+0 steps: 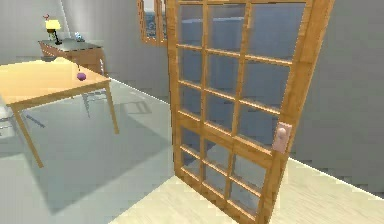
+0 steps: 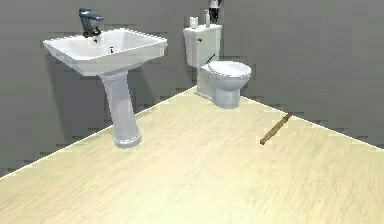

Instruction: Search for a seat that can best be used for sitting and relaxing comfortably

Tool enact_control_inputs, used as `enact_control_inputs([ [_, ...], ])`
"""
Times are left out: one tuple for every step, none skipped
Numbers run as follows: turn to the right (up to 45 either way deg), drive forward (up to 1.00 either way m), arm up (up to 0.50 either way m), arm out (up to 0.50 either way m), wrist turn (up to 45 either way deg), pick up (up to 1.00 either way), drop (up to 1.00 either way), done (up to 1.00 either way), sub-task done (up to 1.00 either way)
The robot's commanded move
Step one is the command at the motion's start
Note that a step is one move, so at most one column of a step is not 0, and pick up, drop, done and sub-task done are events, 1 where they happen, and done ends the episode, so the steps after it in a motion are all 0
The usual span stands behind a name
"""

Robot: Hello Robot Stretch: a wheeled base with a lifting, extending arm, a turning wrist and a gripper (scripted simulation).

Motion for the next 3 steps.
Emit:
enact_control_inputs([
  [0.0, 0.05, 0.0, 0.0, 0.0, 0.0, 0.0, 0.0, 0.0],
  [-45.0, 0.0, 0.0, 0.0, 0.0, 0.0, 0.0, 0.0, 0.0],
  [-9.0, 0.0, 0.0, 0.0, 0.0, 0.0, 0.0, 0.0, 0.0],
])
